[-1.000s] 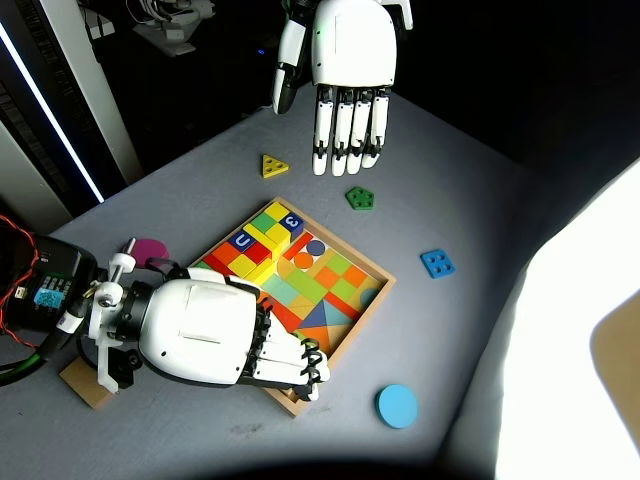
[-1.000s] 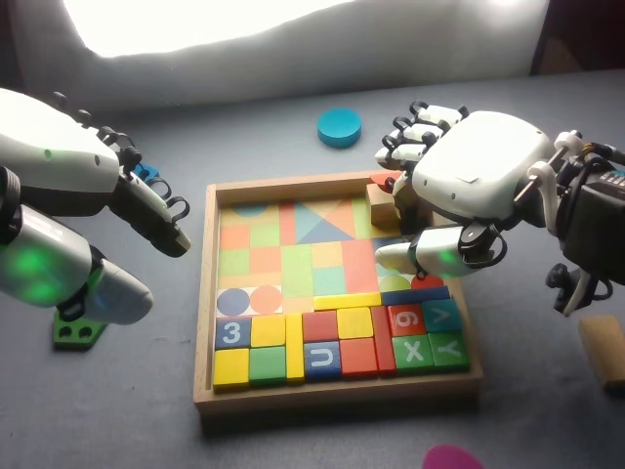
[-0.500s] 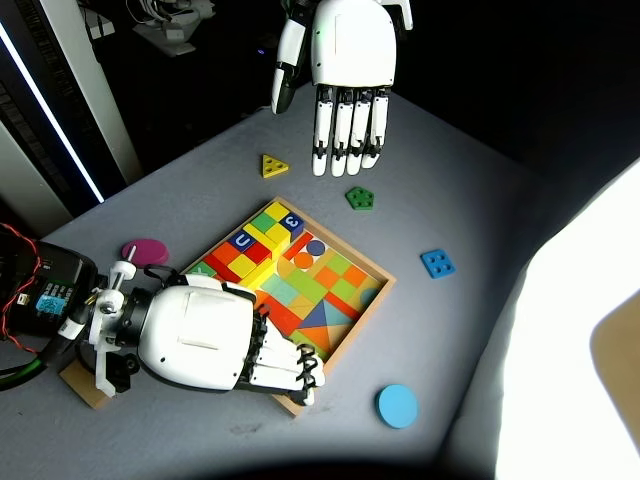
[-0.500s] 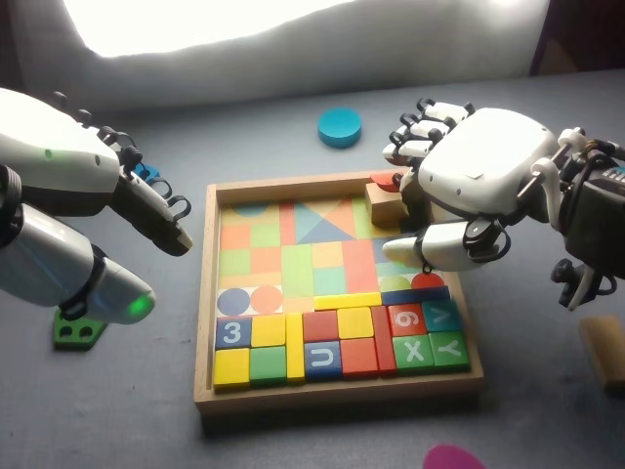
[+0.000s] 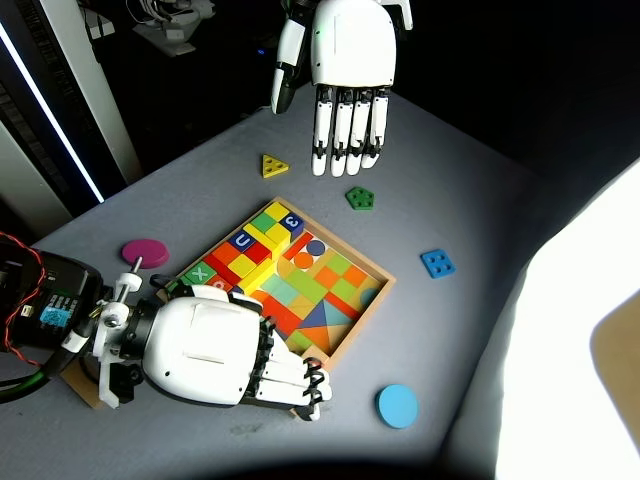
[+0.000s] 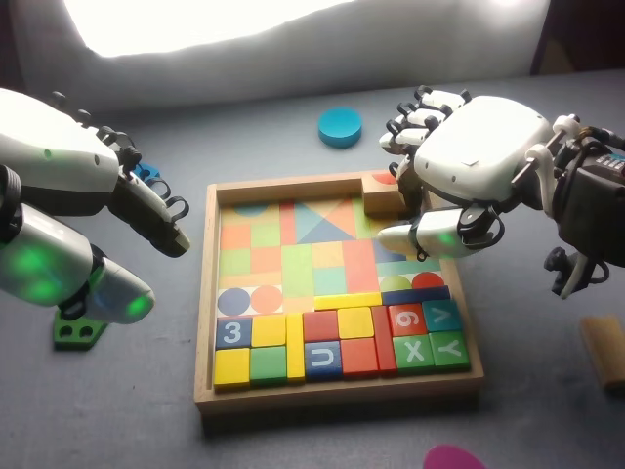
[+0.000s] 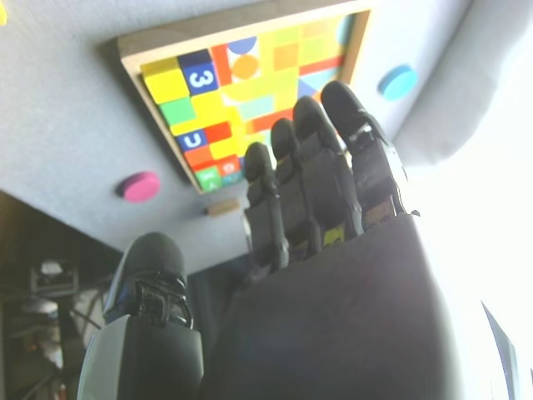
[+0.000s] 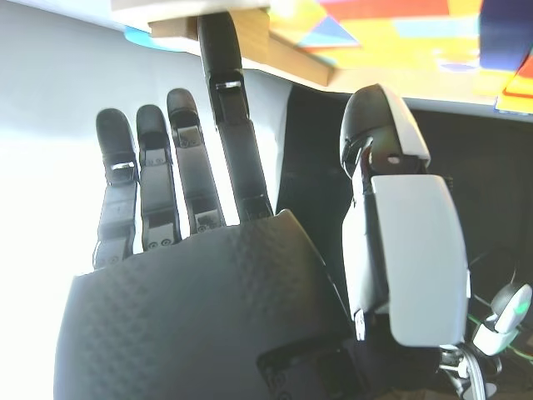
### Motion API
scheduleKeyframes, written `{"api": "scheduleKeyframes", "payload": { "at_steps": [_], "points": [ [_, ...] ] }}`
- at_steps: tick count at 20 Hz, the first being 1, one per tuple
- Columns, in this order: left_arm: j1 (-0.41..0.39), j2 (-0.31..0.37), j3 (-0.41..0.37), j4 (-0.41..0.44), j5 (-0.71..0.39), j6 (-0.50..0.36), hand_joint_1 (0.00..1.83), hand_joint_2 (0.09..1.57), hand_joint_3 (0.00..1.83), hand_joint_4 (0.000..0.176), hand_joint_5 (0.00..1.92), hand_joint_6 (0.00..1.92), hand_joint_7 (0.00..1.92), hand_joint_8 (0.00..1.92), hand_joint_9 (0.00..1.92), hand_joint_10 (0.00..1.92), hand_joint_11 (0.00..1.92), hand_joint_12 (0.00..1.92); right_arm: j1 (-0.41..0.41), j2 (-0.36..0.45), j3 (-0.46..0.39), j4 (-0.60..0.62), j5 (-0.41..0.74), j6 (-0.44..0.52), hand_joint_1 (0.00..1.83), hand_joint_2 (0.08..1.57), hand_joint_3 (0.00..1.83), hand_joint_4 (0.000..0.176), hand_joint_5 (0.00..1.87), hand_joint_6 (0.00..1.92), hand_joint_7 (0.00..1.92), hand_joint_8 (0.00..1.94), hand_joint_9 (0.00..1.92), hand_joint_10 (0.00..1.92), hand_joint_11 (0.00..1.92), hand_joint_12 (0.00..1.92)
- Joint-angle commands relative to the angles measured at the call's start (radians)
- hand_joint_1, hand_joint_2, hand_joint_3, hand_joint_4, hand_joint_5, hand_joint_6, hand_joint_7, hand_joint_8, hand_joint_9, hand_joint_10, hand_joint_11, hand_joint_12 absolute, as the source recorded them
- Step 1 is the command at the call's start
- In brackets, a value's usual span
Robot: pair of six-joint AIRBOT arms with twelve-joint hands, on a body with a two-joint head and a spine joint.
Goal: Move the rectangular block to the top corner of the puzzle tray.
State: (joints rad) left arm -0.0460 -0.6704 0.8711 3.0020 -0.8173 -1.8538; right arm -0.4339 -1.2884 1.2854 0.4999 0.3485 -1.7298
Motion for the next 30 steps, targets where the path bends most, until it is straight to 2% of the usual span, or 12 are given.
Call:
{"api": "scheduleKeyframes", "payload": {
  "at_steps": [1, 3, 4, 8, 9, 10, 14, 16, 18, 22, 27, 30],
  "points": [
    [-0.013, 0.002, 0.000, 0.010, 0.074, -0.002, 0.18, 1.29, 0.00, 0.024, 0.43, 0.00, 0.42, 0.00, 0.42, 0.00, 0.11, 0.81, 0.020, 0.005, 0.003, -0.017, 0.104, 0.000, 0.06, 1.19, 0.00, 0.000, 0.78, 0.45, 0.30, 0.00, 0.12, 0.29, 0.00, 0.82],
    [-0.013, 0.002, 0.000, 0.010, 0.074, -0.002, 0.16, 1.30, 0.00, 0.023, 0.42, 0.00, 0.42, 0.00, 0.42, 0.00, 0.10, 0.85, 0.028, 0.005, 0.003, -0.017, 0.099, 0.000, 0.06, 1.19, 0.00, 0.000, 0.76, 0.46, 0.29, 0.00, 0.10, 0.28, 0.00, 0.73],
    [-0.014, 0.002, 0.000, 0.010, 0.074, -0.002, 0.18, 1.30, 0.00, 0.017, 0.43, 0.00, 0.42, 0.00, 0.42, 0.00, 0.09, 0.85, 0.032, 0.006, 0.003, -0.017, 0.098, 0.000, 0.07, 1.19, 0.00, 0.000, 0.77, 0.46, 0.31, 0.00, 0.11, 0.29, 0.00, 0.79],
    [-0.014, 0.002, -0.001, 0.010, 0.074, -0.002, 0.19, 1.29, 0.00, 0.028, 0.43, 0.00, 0.42, 0.00, 0.42, 0.01, 0.10, 0.84, 0.037, 0.011, 0.001, -0.017, 0.089, 0.000, 0.09, 1.18, 0.00, 0.000, 0.78, 0.45, 0.28, 0.00, 0.12, 0.29, 0.00, 0.81],
    [-0.014, 0.002, -0.001, 0.010, 0.074, -0.002, 0.21, 1.29, 0.00, 0.019, 0.44, 0.00, 0.42, 0.00, 0.42, 0.00, 0.10, 0.84, 0.034, 0.012, 0.000, -0.017, 0.089, 0.000, 0.07, 1.19, 0.00, 0.000, 0.77, 0.45, 0.29, 0.00, 0.12, 0.29, 0.00, 0.81],
    [-0.014, 0.002, -0.001, 0.010, 0.074, -0.002, 0.19, 1.30, 0.00, 0.016, 0.44, 0.00, 0.42, 0.00, 0.42, 0.00, 0.10, 0.85, 0.030, 0.014, -0.001, -0.017, 0.089, 0.000, 0.05, 1.20, 0.00, 0.000, 0.75, 0.45, 0.29, 0.00, 0.10, 0.28, 0.00, 0.73],
    [-0.014, 0.002, -0.001, 0.010, 0.074, -0.002, 0.17, 1.30, 0.00, 0.030, 0.42, 0.00, 0.39, 0.00, 0.40, 0.00, 0.09, 0.81, 0.025, 0.023, -0.009, -0.016, 0.083, 0.000, 0.05, 1.19, 0.00, 0.000, 0.76, 0.45, 0.30, 0.00, 0.10, 0.29, 0.00, 0.72],
    [-0.014, 0.002, -0.001, 0.010, 0.074, -0.002, 0.21, 1.29, 0.00, 0.024, 0.43, 0.00, 0.41, 0.01, 0.41, 0.01, 0.10, 0.81, 0.026, 0.031, -0.029, -0.017, 0.079, -0.002, 0.06, 1.19, 0.00, 0.000, 0.77, 0.45, 0.29, 0.00, 0.10, 0.28, 0.00, 0.61],
    [-0.014, 0.002, -0.001, 0.010, 0.074, -0.002, 0.20, 1.29, 0.00, 0.017, 0.43, 0.00, 0.40, 0.00, 0.40, 0.00, 0.09, 0.82, 0.032, 0.035, -0.042, -0.016, 0.079, -0.002, 0.04, 1.20, 0.00, 0.000, 0.77, 0.44, 0.29, 0.00, 0.09, 0.28, 0.00, 0.65],
    [-0.016, 0.002, -0.001, 0.010, 0.074, -0.002, 0.19, 1.30, 0.00, 0.022, 0.42, 0.00, 0.40, 0.00, 0.40, 0.00, 0.09, 0.82, 0.035, 0.036, -0.045, -0.016, 0.098, -0.011, 0.06, 1.19, 0.00, 0.000, 0.79, 0.41, 0.29, 0.00, 0.11, 0.29, 0.00, 0.75],
    [-0.016, 0.002, 0.000, 0.010, 0.074, -0.002, 0.19, 1.30, 0.00, 0.024, 0.42, 0.00, 0.41, 0.01, 0.41, 0.00, 0.10, 0.82, 0.028, 0.036, -0.039, -0.016, 0.112, -0.010, 0.06, 1.19, 0.00, 0.000, 0.77, 0.41, 0.30, 0.00, 0.10, 0.29, 0.00, 0.71],
    [-0.016, 0.002, 0.000, 0.010, 0.074, -0.002, 0.23, 1.28, 0.00, 0.024, 0.45, 0.01, 0.43, 0.01, 0.43, 0.01, 0.12, 0.81, 0.023, 0.036, -0.029, -0.016, 0.118, -0.007, 0.07, 1.19, 0.00, 0.000, 0.78, 0.39, 0.31, 0.00, 0.12, 0.30, 0.00, 0.91]
  ]
}}
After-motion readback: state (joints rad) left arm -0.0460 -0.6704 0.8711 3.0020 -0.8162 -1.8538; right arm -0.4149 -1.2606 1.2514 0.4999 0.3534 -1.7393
